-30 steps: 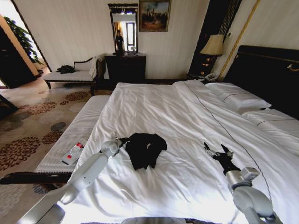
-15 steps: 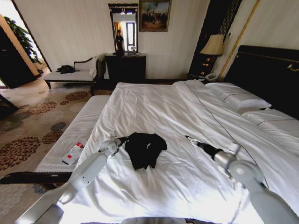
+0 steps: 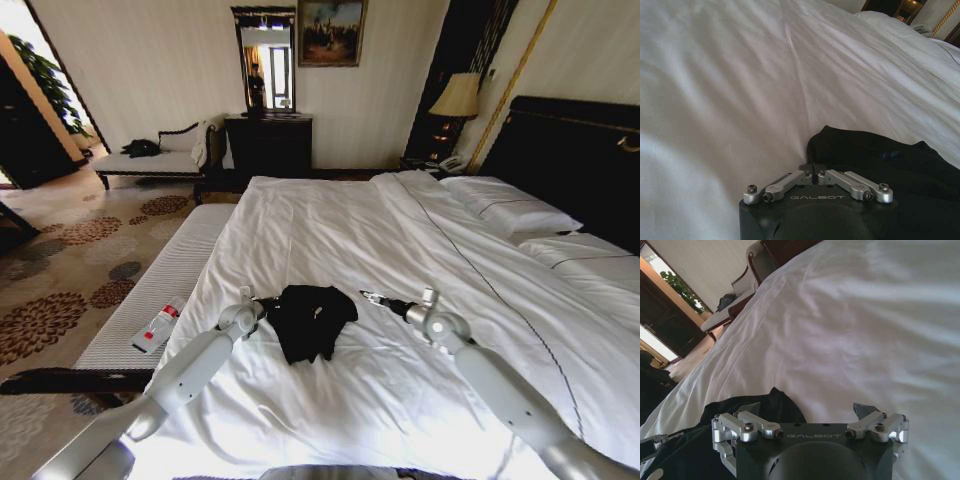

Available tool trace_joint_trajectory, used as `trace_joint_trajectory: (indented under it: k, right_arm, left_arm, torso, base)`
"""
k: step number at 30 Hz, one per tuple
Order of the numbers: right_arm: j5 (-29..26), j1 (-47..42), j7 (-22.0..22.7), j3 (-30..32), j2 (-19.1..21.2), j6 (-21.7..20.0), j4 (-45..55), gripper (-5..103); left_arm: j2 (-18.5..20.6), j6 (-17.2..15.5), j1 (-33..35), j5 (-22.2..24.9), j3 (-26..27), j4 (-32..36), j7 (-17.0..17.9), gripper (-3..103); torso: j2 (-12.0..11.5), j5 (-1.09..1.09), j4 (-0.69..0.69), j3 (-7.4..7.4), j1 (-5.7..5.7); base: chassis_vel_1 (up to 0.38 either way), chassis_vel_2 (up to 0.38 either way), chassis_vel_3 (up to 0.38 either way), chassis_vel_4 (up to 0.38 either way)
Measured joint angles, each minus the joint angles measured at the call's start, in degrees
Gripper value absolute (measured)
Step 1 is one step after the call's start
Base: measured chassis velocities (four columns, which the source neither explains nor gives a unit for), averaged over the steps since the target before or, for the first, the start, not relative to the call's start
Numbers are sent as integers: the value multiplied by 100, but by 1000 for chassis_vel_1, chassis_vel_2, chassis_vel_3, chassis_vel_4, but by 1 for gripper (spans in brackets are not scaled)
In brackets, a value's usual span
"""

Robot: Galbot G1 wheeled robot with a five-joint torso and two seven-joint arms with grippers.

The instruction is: Fold the clothes on the bed.

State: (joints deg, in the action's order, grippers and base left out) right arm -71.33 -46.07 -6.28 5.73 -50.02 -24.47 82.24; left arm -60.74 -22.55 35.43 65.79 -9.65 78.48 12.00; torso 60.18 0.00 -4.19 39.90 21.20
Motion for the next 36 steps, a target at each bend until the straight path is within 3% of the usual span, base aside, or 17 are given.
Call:
trace_joint_trajectory:
  k: [13, 15, 18, 21, 26, 34, 36]
  right_arm:
    - [47, 226, -93, -328, -325, -154, -277, 101]
    - [139, 250, -151, -402, -386, -147, -369, 92]
    - [172, 250, -167, -422, -422, -145, -390, 87]
    - [253, 219, -180, -455, -460, -135, -399, 71]
    - [259, 212, -181, -456, -481, -129, -412, 60]
    - [266, 160, -172, -463, -491, -118, -332, 22]
    - [266, 160, -166, -463, -491, -114, -316, 22]
  left_arm:
    - [78, -2, 43, 13, -33, 95, 35, 0]
    - [109, -3, 46, 19, -50, 114, 35, 0]
    - [127, -3, 63, 20, -47, 130, 36, 0]
    - [149, -4, 119, 21, 7, 151, 35, 0]
    - [123, -4, 145, 6, 35, 149, 35, 0]
    - [17, -3, 136, -23, 23, 100, 58, 0]
    - [3, -4, 132, -23, 19, 97, 63, 0]
  torso:
    - [0, 0, 0, -1, -1]
    - [0, 0, -1, -1, -1]
    - [0, 0, -1, -1, -1]
    - [0, 1, 0, -1, -1]
    - [0, 0, 0, -1, -1]
    - [1, 1, 0, -1, -1]
    - [1, 1, 0, -1, -1]
  base:
    - [0, 0, 0, 0]
    - [0, 0, 0, 0]
    - [0, 0, 0, 0]
    - [0, 0, 0, 0]
    - [0, 0, 0, 0]
    - [0, 0, 0, 0]
    - [0, 0, 0, 0]
